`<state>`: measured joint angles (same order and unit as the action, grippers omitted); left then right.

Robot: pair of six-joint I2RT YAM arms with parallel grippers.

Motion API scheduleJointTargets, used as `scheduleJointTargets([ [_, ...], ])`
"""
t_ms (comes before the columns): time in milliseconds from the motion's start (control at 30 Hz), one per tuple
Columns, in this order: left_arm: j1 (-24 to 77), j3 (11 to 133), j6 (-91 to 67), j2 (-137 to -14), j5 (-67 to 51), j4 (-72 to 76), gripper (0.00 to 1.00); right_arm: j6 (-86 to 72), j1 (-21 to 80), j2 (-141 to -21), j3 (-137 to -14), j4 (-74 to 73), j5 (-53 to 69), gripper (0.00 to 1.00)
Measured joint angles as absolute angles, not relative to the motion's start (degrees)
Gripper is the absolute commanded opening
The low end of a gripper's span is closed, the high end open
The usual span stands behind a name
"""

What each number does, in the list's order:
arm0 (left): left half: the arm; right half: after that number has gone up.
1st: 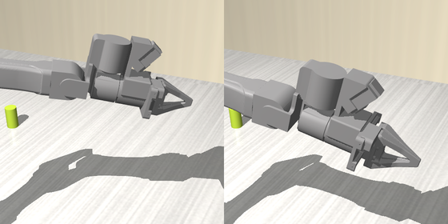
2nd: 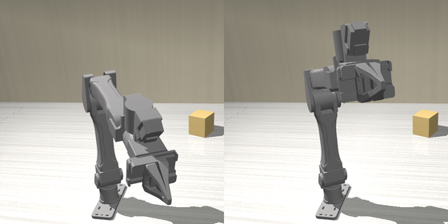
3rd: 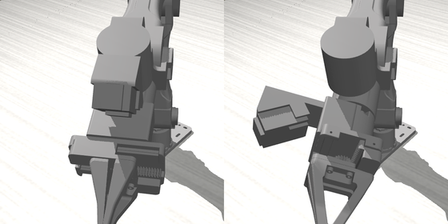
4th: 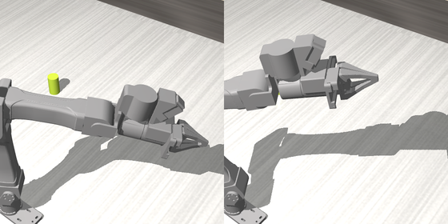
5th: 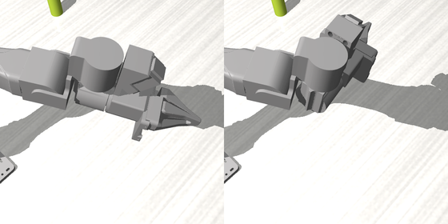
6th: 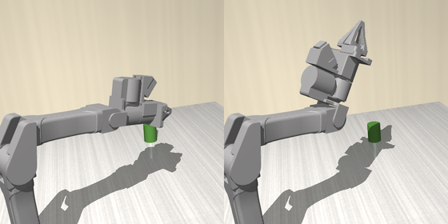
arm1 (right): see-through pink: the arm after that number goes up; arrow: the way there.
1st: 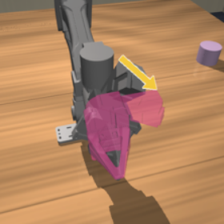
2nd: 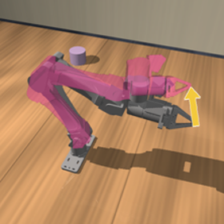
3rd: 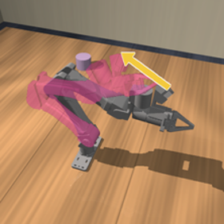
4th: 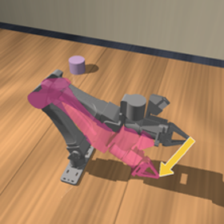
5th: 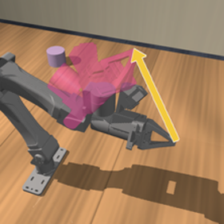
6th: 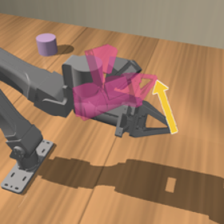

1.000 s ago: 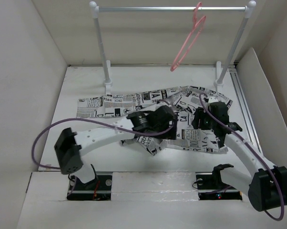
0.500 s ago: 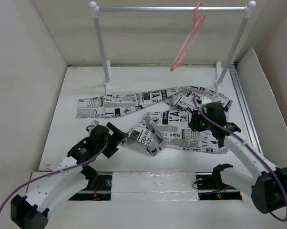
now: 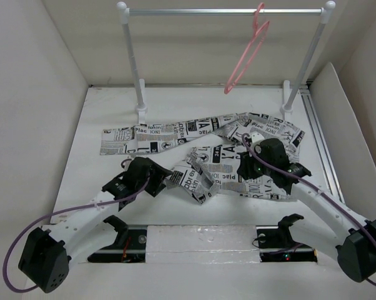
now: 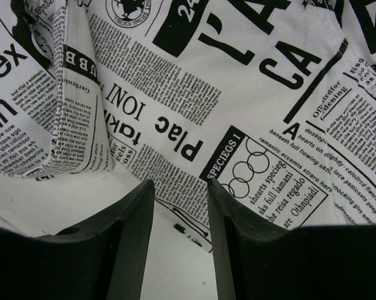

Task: Place the trousers on the hanger
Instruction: Flatten out the trousers at the center of the board.

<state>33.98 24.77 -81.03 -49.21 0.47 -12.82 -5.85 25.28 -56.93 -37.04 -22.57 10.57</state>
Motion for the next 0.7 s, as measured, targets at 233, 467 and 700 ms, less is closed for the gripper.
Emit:
scheduleJointTargets([
  [233,34.0,24.9,-80.7,-54.6,2.2,-9.4,0.32,-5.9,25.6,-55.1,-37.0,-23.8,10.3,0.46],
  [467,33.4,27.0,-77.8,-62.3,4.1,-8.6,0.0,-6.0,25.6,-55.1,-37.0,-24.1,10.0,0.6],
  [700,32.1,49.8,-68.9,-59.8,16.8,-25.0,0.0,-5.8,22.9,-55.4,-36.4,-24.1,10.3,0.6],
])
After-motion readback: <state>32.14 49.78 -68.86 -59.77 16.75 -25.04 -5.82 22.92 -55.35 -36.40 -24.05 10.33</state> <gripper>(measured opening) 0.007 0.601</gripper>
